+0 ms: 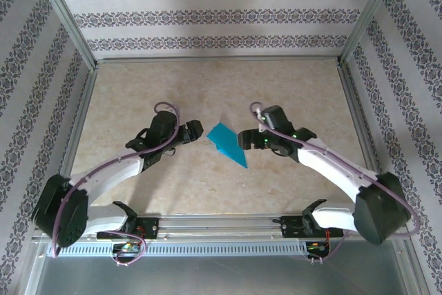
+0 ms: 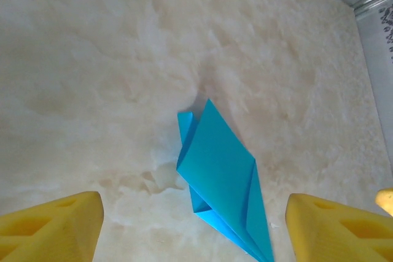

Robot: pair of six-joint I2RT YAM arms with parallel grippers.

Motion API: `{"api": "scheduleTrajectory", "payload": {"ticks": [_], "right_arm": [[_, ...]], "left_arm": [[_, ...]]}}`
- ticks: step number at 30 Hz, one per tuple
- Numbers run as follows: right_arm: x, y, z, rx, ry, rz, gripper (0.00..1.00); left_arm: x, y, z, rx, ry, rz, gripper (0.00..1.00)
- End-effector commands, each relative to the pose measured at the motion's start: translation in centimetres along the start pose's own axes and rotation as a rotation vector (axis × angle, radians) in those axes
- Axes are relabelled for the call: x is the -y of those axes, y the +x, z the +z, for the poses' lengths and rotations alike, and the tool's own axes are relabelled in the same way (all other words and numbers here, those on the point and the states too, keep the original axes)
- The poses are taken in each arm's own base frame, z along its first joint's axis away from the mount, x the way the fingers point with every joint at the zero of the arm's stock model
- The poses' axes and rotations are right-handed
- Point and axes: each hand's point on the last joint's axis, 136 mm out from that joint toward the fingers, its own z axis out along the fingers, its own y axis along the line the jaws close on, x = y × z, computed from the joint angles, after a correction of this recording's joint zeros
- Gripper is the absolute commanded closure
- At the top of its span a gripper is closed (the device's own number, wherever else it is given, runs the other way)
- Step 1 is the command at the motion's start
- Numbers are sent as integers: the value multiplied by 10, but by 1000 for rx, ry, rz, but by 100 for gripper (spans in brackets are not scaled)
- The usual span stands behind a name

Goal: Fold a paper plane with a square sheet of paper (fold left side to right side)
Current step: Pick up the paper from the center of the table.

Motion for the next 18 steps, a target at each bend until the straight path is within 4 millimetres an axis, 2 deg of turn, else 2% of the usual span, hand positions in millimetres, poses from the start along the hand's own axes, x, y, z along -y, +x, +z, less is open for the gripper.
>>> {"api": "scheduleTrajectory", "payload": {"ticks": [1,7,14,16,18], "right_arm": [[-10,-34,-20,206,-203,204,2],[28,-35,-41,356,-285,423,2],[44,-28,-48,373,-284,482,2],[45,-28,-49,375,-288,483,2],[45,-28,-50,372,-293,477,2]], "left_arm": [[23,5,17,-31,124,-100,22],[33,29,54,-117,174,-142,24],[34,53,87,-184,164,-186,25],[36,58,96,-199,172,-191,30],[41,61,102,-214,200,-198,39]]}}
